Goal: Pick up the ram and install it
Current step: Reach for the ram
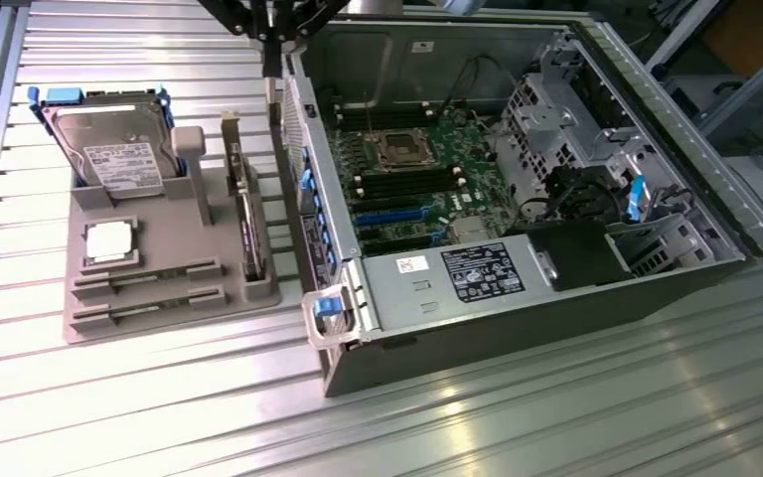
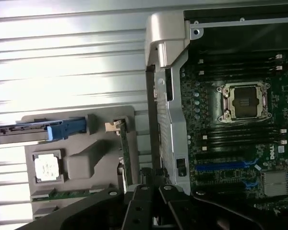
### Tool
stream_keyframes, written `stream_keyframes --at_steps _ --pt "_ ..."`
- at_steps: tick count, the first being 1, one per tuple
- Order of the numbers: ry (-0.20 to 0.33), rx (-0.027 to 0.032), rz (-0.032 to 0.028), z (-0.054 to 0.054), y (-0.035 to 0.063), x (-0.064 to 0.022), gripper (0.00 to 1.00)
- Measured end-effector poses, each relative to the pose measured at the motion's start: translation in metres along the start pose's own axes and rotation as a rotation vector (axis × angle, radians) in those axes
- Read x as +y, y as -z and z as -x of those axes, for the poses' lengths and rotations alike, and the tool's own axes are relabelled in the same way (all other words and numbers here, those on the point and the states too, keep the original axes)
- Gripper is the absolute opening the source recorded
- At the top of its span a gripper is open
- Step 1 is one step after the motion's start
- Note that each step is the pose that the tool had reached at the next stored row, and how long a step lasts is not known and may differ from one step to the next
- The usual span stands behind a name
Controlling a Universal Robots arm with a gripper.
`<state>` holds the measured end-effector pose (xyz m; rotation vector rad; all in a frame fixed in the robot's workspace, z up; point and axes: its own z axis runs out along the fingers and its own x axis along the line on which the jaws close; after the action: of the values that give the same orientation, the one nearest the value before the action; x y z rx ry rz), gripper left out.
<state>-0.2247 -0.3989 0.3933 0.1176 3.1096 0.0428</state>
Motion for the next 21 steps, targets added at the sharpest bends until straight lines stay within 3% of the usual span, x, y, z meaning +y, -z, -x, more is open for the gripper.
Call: stream_keyframes --at_steps 7,11,14,15,21 --pt "0.0 -0.0025 0.0001 -0.08 0.0025 -0.0061 0.1" --pt "0.002 -0.0029 0.0003 -0.086 0.0028 -0.0153 0.1" --pt "0.003 -0.0028 0.0002 -0.086 0.0034 -0.0361 0.1" --pt "0.003 -0.0031 -0.002 -0.085 0.0036 -0.046 0.1" --pt "0.003 -0.0039 -0.014 -0.082 0.0035 -0.0786 0.1"
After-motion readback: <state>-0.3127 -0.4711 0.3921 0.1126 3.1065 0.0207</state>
